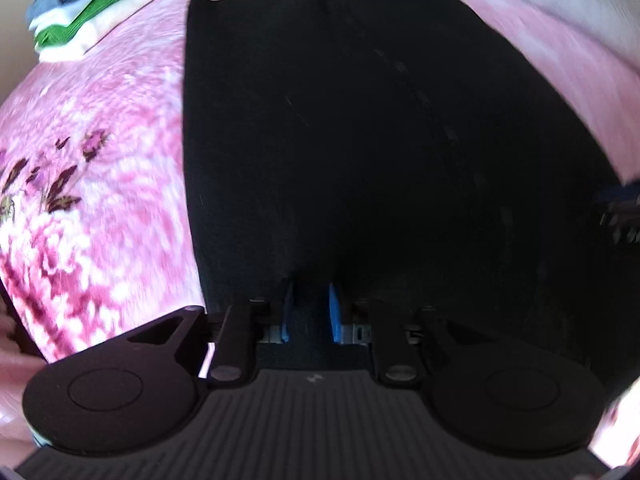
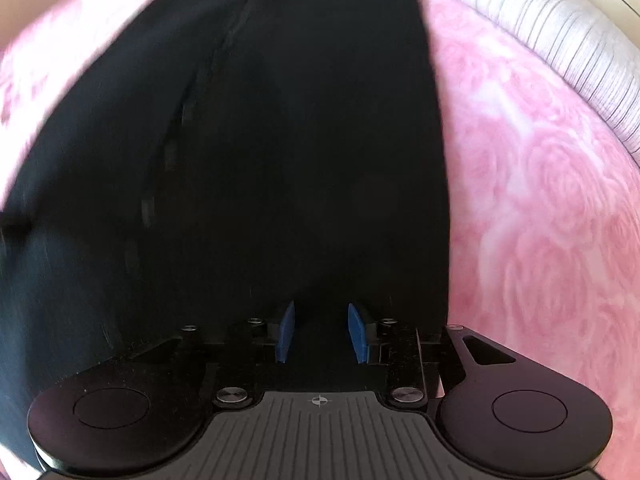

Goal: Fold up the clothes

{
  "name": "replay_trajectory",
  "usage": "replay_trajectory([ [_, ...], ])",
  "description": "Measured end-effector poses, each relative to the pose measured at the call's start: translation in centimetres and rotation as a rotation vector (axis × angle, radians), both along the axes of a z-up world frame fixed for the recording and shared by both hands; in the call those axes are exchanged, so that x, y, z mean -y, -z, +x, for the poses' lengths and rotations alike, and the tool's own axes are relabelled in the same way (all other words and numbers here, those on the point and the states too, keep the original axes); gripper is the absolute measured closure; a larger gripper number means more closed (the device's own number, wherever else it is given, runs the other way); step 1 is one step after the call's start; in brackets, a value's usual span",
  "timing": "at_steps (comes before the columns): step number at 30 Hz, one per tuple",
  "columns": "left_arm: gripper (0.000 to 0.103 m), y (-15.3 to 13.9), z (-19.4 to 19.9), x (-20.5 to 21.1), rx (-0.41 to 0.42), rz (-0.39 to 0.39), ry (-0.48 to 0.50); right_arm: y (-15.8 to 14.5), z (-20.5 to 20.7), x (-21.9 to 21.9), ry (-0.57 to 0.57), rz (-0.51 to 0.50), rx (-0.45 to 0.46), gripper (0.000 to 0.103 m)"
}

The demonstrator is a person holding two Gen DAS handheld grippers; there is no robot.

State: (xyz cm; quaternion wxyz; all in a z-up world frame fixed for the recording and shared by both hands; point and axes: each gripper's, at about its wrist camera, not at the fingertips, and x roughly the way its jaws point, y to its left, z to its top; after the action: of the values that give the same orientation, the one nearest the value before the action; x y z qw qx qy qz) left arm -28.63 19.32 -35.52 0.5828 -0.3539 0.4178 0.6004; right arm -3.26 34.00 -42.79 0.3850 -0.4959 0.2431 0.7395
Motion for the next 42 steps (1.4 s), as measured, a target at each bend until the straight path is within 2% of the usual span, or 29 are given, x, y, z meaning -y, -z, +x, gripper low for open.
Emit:
replay_trajectory([
  [4,0.088,0.6,-0.2,6.2,0.018,-0.031,0.011,-0.6,3.9,4.9,0.057,-0.041,-0.01,0.07],
  [7,0.089,0.2,0.1,9.4,0.02,-0.078,0.024,-1.3,5.6,7.3,0.045,-0.066,0.006,0.07],
  [11,0.09,-1.3,0.0,8.9,0.069,-0.096,-0.014,-2.7,5.0,7.1,0.051,-0.103,0.052,0.07],
  [14,0.089,-2.7,-0.2,7.2,0.104,-0.031,-0.041,-4.9,3.4,5.5,0.118,-0.059,-0.004,0.069],
  [15,0.088,-2.6,0.0,6.5,0.11,-0.03,-0.035,-4.7,3.0,5.3,0.135,-0.076,-0.007,0.069],
  [16,0.083,-2.3,0.1,5.8,0.118,-0.043,-0.033,-4.4,2.7,5.1,0.153,-0.092,-0.01,0.069],
  [17,0.08,-1.5,0.3,5.3,0.129,-0.092,-0.037,-4.1,2.3,4.9,0.17,-0.108,-0.013,0.067],
  [19,0.08,0.3,0.5,4.8,0.159,-0.21,-0.055,-3.6,1.8,4.7,0.208,-0.143,-0.015,0.066],
  [20,0.08,0.5,0.5,5.1,0.167,-0.238,-0.062,-3.1,2.0,5.3,0.243,-0.17,0.001,0.065],
  [22,0.08,-0.1,0.6,5.8,0.18,-0.266,-0.042,-3.2,2.2,6.5,0.291,-0.226,0.032,0.065],
  [25,0.08,-2.2,0.3,6.7,0.196,-0.32,-0.012,-5.5,1.6,7.7,0.313,-0.283,0.05,0.065],
  [27,0.08,-5.1,-0.2,6.8,0.2,-0.281,0.005,-7.3,0.9,8.4,0.321,-0.304,0.048,0.065],
  [30,0.079,-10.5,-1.3,6.1,0.187,-0.191,0.017,-12.4,-0.9,8.5,0.323,-0.217,-0.036,0.064],
  [34,0.068,-17.6,-2.5,5.8,0.145,-0.042,-0.005,-19.1,-3.3,8.6,0.323,-0.1,-0.146,0.046],
  [36,0.067,-20.5,-2.7,6.4,0.12,0.017,-0.025,-22.7,-4.6,8.9,0.306,-0.052,-0.185,0.04],
  [39,0.063,-23.5,-2.0,8.6,0.106,0.08,-0.054,-27.7,-6.0,9.4,0.277,0.017,-0.237,0.036],
  [42,0.063,-24.5,-1.8,9.4,0.078,0.102,-0.092,-30.6,-6.4,12.0,0.22,0.073,-0.238,0.034],
])
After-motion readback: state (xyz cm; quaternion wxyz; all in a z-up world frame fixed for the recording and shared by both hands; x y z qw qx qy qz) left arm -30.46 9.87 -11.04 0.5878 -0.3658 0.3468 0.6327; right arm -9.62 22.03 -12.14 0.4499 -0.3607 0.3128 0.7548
